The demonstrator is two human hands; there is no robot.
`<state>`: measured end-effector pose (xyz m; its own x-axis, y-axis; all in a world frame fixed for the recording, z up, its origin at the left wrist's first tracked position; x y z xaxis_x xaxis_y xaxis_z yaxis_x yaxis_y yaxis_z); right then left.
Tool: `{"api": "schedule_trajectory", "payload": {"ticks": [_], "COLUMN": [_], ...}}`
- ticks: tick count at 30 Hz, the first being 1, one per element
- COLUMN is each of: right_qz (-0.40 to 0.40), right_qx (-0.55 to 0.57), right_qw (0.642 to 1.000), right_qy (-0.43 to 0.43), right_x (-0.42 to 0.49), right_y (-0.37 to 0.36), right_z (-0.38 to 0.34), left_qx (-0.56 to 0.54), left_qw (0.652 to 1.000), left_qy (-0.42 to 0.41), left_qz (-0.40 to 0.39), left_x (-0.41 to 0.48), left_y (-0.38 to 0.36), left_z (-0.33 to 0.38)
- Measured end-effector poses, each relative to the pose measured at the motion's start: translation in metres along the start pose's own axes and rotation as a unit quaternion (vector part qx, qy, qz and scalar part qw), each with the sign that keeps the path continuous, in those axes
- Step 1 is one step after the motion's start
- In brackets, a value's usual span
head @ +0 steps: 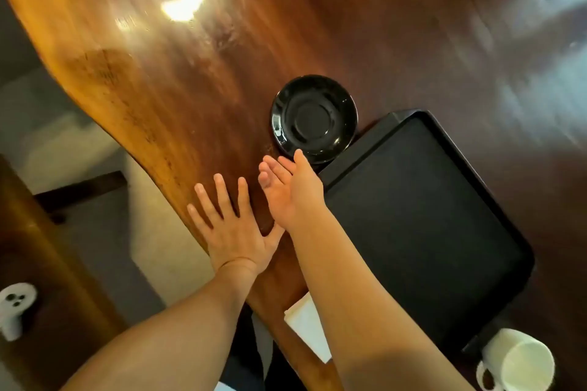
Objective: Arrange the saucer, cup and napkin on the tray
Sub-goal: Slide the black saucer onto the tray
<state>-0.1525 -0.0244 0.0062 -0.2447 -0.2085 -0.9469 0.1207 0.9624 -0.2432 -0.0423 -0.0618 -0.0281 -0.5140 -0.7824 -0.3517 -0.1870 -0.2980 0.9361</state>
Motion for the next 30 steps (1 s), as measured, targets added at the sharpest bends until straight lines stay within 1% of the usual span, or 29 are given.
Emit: {"api": "schedule_trajectory", "payload": {"ticks": [3, 5, 9, 14, 18, 25, 30], "right_qz": [0.010, 0.017, 0.017, -0.006, -0.017, -0.066, -0.081], "right_qx": [0.043, 0.055, 0.036, 0.052, 0.027, -0.017, -0.034], "right_qw": [0.999, 0.998, 0.999, 0.998, 0.999, 0.997, 0.996], "right_qy": [-0.012, -0.007, -0.015, -0.027, -0.028, -0.044, -0.021], "right_x": [0.012, 0.020, 0.020, 0.018, 0.016, -0.004, -0.020], "right_y": [-0.002, -0.005, -0.012, -0.011, -0.008, -0.017, -0.001], "right_z": [-0.005, -0.008, -0.006, -0.006, -0.006, -0.003, -0.007], "left_qx": [-0.004, 0.003, 0.001, 0.005, 0.010, -0.010, -0.021], "left_qw": [1.000, 1.000, 0.999, 0.999, 0.999, 0.999, 0.999], "left_qy": [0.008, -0.002, -0.008, -0.003, -0.001, -0.007, -0.012], "left_qz": [-0.001, 0.022, 0.044, 0.037, 0.034, 0.043, 0.048], "left_x": [0.000, -0.003, -0.003, -0.002, -0.002, -0.002, -0.003], "left_y": [0.001, -0.001, -0.002, -0.003, -0.005, -0.003, 0.000], "left_z": [0.001, 0.000, -0.001, -0.002, -0.002, -0.001, -0.001]}}
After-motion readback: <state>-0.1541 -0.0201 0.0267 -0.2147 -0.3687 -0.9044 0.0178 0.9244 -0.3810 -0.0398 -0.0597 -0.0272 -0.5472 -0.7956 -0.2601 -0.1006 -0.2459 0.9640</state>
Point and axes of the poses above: each hand's wrist, its own x-axis towards the middle knuckle, its own y-axis out of the back of the hand, z = x × y, the point moved 8 cm from there along x, towards the middle knuckle, and after that the axes turned 1 degree about y, right-handed, at the moved point
